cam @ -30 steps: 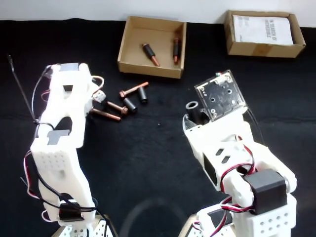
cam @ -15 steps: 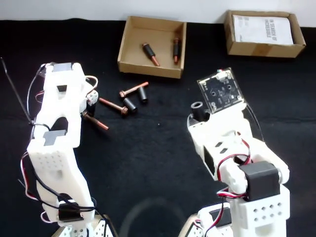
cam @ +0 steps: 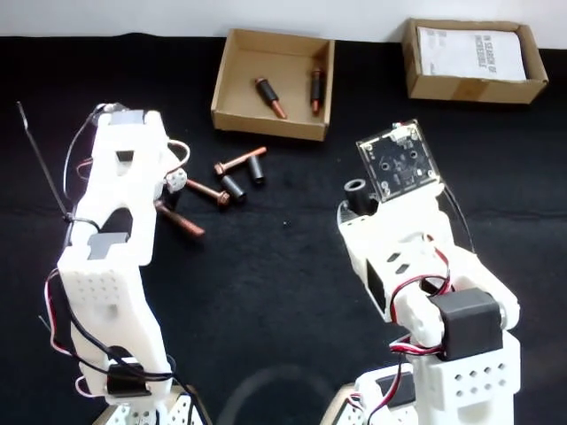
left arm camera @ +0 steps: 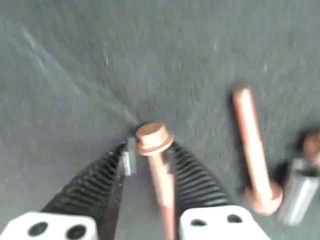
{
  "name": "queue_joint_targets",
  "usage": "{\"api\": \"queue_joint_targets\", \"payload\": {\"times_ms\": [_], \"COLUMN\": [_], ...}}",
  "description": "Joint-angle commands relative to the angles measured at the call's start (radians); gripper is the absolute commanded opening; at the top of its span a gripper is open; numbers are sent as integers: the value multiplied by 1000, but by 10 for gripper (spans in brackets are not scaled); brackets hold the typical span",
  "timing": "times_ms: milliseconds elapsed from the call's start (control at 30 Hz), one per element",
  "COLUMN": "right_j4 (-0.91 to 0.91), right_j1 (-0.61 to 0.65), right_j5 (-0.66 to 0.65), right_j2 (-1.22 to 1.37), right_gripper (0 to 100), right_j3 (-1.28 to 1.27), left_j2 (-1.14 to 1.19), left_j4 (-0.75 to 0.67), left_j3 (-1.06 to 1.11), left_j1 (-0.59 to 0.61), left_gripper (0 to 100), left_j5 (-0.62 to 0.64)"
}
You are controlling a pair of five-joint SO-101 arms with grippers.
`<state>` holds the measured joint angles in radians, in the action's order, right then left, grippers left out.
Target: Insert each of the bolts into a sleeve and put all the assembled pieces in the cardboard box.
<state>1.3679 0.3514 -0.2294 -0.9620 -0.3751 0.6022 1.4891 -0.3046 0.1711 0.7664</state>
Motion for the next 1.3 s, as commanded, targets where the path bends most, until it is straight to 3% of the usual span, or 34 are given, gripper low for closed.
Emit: {"api": "queue_joint_targets", "payload": {"times_ms": [0, 400, 633, 833, 933, 1267], "right_j4": [-18, -19, -21, -21, -31, -140], "right_j1": [-10, -10, -10, -10, -8, -5], "right_j5": [-37, -38, -38, -48, -123, -173], "right_j2": [-19, -13, -12, -10, -10, -16], "right_gripper": [7, 7, 7, 7, 7, 7], "right_j3": [2, 2, 2, 1, -36, -384], "left_j2": [-16, 1, 183, 242, 234, 185], "left_j4": [57, 115, 106, 133, 138, 278], "left_j3": [-53, -44, -54, -127, -182, -507], "left_j1": [-19, -18, -19, -19, -25, -97], "left_gripper": [257, 148, 4, 8, 8, 8], "left_j5": [17, 18, 20, 12, 3, -382]}}
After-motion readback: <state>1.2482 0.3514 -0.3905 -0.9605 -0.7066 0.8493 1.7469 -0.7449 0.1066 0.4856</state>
